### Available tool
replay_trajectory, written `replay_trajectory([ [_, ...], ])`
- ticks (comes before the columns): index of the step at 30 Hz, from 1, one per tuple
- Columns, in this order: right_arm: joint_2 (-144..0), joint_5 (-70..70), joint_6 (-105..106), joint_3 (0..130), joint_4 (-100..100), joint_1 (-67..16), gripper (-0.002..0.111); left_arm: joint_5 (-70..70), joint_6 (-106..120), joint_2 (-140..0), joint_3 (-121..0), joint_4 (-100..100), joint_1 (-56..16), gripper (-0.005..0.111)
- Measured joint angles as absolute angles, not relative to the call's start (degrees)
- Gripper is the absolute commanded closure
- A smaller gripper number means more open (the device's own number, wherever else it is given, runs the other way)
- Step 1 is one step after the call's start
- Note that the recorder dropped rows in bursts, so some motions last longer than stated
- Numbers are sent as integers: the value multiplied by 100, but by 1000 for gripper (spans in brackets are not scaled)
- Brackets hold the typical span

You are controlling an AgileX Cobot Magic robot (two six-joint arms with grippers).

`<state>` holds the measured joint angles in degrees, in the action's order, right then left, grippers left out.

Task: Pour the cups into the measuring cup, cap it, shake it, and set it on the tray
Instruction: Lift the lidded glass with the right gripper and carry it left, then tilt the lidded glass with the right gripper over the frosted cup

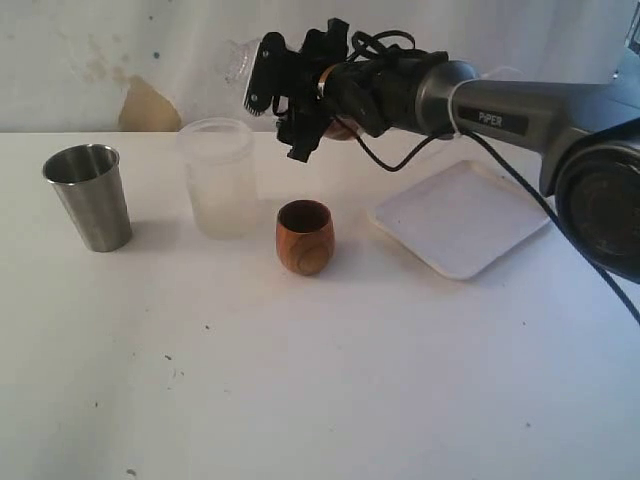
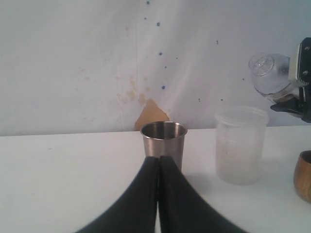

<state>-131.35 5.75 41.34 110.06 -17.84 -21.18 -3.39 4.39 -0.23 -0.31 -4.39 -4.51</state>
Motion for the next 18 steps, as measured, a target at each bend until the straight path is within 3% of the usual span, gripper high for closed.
replay_trajectory([
  [18,-13220,-97,5522,11006,-1784,-2118,108,-339,439,-23,-31,-439,-451,106],
])
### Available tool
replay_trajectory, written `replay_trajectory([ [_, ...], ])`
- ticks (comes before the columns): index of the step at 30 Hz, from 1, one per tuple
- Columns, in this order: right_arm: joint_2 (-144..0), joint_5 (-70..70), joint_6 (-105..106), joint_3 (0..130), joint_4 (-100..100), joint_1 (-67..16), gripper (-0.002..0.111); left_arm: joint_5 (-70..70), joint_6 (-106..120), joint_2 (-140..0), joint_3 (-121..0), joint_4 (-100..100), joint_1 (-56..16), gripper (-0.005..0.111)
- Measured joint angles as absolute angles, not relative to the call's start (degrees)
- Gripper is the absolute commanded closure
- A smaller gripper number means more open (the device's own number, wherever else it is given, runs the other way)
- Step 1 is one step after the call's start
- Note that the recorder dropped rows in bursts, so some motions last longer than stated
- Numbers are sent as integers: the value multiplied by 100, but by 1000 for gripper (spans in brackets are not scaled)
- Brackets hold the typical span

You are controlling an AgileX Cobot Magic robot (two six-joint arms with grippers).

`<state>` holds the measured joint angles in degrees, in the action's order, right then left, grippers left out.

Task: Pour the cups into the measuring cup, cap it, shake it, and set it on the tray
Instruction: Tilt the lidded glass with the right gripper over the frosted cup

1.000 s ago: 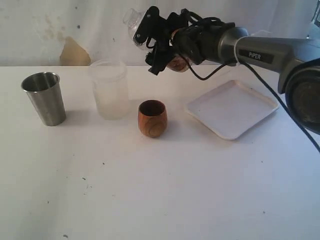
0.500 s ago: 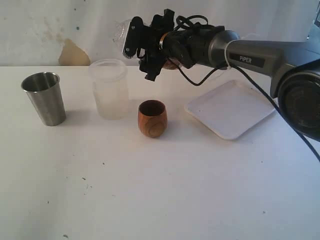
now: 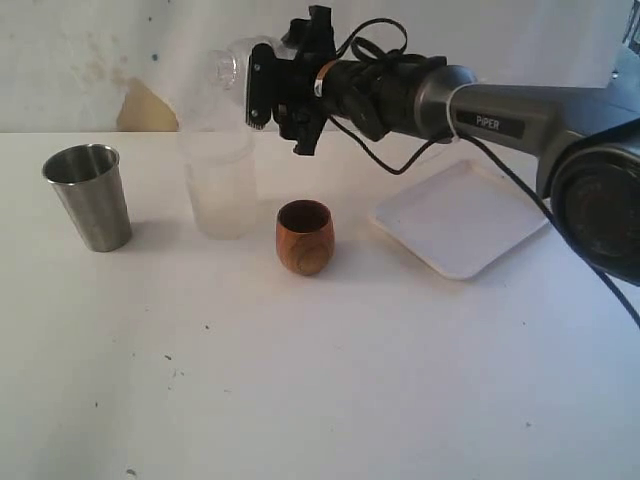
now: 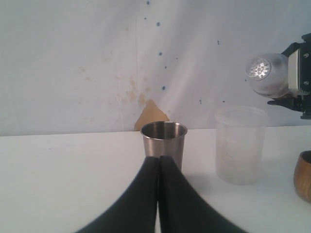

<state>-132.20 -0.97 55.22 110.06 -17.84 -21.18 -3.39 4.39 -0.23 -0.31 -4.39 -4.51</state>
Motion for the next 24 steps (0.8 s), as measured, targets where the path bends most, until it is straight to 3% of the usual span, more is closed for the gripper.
replay_trajectory([
  [24,-13654,-687,6591,11503,-1784,-2086,108,-339,439,-23,-31,-439,-451,106],
])
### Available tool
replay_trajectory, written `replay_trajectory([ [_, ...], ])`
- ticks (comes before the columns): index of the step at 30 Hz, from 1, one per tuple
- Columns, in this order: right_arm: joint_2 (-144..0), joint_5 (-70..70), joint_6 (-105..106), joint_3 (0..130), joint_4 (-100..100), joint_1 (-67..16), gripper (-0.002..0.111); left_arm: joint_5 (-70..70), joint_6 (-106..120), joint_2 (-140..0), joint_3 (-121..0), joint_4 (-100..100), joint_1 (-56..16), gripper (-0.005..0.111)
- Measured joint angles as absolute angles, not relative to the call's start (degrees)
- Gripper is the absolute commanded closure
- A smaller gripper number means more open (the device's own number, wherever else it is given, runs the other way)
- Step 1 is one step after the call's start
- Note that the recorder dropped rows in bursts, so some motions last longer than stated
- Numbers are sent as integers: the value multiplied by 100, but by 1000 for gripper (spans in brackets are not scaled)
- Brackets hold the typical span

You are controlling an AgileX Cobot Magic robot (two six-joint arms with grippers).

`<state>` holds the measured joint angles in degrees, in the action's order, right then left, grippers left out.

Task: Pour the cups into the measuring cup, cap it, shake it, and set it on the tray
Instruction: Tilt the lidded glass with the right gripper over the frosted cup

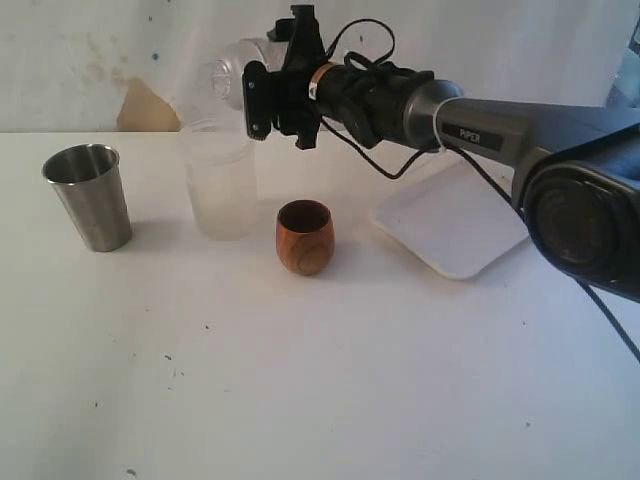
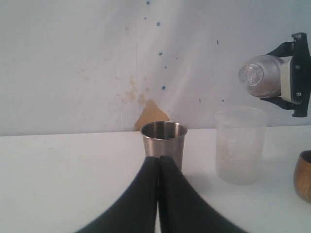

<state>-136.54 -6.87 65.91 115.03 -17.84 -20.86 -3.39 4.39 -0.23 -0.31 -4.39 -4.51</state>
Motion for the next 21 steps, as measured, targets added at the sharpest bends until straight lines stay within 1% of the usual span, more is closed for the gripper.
replay_trajectory([
  [21,-13862,-957,7619,11522,-1806,-1896,108,-339,439,-23,-31,-439,-451,106],
])
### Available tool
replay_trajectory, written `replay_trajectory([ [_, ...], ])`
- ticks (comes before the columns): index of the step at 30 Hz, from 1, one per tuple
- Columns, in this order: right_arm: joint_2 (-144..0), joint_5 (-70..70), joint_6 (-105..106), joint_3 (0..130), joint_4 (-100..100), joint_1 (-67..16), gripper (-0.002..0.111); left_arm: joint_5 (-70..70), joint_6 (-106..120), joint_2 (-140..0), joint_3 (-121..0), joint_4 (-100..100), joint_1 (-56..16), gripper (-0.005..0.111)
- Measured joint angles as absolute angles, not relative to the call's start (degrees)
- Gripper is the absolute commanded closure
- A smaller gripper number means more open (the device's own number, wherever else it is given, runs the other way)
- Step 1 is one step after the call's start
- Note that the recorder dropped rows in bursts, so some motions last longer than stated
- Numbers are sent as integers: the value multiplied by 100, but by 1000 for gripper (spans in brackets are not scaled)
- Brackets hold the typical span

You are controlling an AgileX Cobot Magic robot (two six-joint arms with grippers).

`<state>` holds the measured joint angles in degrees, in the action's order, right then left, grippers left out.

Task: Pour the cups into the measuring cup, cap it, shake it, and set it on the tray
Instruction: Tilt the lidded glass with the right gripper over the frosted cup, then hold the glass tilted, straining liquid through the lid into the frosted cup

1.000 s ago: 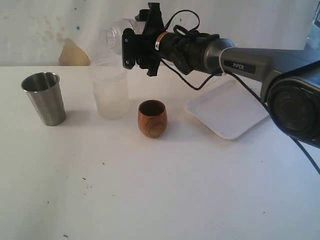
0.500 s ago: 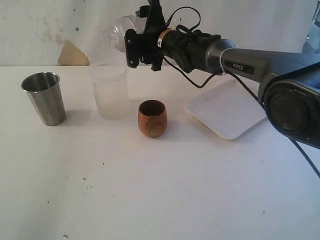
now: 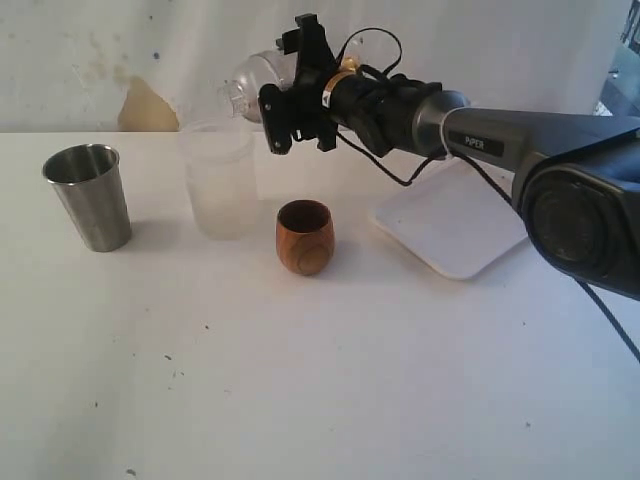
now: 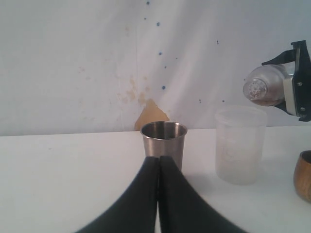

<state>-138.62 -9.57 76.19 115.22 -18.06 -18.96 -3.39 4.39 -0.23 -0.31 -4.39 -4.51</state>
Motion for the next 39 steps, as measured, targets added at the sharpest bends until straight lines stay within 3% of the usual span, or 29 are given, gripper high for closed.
replay_trajectory([
  [39,-13862,-1547,8654,11522,-1806,-1896,108,-339,439,-23,-31,-439,-451,106],
])
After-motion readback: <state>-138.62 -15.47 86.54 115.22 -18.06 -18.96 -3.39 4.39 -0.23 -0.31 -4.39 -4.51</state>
